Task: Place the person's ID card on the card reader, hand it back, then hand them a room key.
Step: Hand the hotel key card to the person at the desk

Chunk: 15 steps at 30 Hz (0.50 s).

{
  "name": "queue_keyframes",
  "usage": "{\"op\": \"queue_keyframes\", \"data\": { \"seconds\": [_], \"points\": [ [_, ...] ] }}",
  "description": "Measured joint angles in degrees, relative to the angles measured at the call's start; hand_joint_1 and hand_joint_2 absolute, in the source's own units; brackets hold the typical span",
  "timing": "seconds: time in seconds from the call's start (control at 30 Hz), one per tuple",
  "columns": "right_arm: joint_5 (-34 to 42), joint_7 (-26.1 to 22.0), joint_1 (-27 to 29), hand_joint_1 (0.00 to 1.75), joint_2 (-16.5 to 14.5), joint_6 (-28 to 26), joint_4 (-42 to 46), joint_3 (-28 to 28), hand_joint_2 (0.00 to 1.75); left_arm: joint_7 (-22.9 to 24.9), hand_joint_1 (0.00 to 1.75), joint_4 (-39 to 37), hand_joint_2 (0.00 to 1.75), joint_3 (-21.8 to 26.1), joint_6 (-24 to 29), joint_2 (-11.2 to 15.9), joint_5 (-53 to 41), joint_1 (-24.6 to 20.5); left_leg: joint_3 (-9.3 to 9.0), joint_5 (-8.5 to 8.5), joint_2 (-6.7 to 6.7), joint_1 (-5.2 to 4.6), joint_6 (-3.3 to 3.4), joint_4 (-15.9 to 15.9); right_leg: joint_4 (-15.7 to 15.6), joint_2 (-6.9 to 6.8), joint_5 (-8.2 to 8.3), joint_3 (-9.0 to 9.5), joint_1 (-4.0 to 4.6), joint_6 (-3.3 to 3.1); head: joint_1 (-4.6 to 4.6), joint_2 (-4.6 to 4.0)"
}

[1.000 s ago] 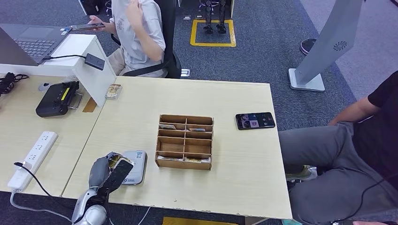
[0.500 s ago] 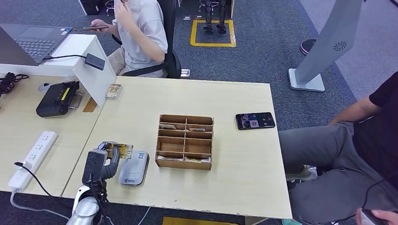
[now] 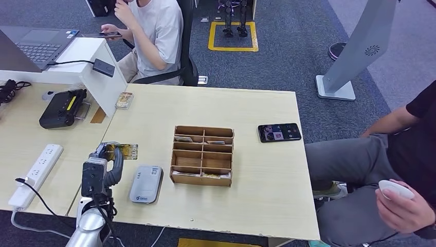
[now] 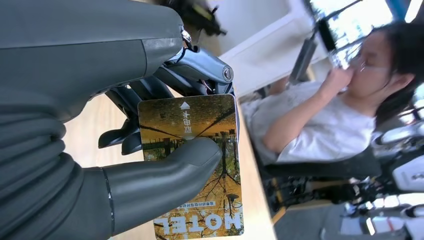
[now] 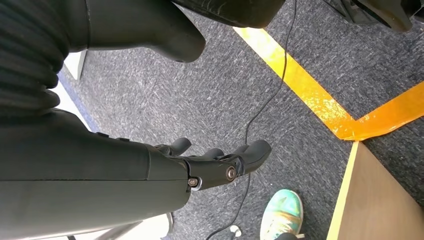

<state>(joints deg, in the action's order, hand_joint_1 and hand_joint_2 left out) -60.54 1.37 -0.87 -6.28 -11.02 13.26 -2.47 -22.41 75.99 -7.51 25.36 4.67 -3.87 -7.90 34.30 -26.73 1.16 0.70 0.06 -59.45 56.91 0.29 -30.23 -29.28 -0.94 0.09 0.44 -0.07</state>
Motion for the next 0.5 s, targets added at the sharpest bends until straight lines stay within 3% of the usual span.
{"op": "queue_keyframes", "data": {
  "seconds": [0.13,0.4,0.5],
  "points": [
    [0.1,0.0,0.0,0.0,0.2,0.9,0.5,1.3,1.75,-2.2,1.75,1.3,1.75,0.5,3.5,0.2,-3.9,-2.6,0.0,0.05,0.04,0.0,-0.03,0.0,0.0,-0.03,0.01,0.01,0.0,-0.01,-0.01,0.0],
    [0.8,0.0,0.0,0.0,0.8,2.1,1.7,4.3,1.75,-2.1,1.75,2.4,1.75,0.4,5.9,1.7,-12.3,-7.9,-0.01,0.08,0.01,0.01,-0.06,0.0,0.0,0.01,0.06,-0.01,0.01,-0.04,0.0,0.0],
    [1.1,0.0,-0.1,0.0,1.0,3.0,2.1,5.6,1.75,-2.6,1.75,2.4,1.75,-0.4,9.1,2.3,-19.5,-9.2,0.01,0.09,0.01,0.02,-0.06,0.0,0.0,0.01,0.06,-0.04,0.01,-0.04,0.0,-0.01]
  ]
}}
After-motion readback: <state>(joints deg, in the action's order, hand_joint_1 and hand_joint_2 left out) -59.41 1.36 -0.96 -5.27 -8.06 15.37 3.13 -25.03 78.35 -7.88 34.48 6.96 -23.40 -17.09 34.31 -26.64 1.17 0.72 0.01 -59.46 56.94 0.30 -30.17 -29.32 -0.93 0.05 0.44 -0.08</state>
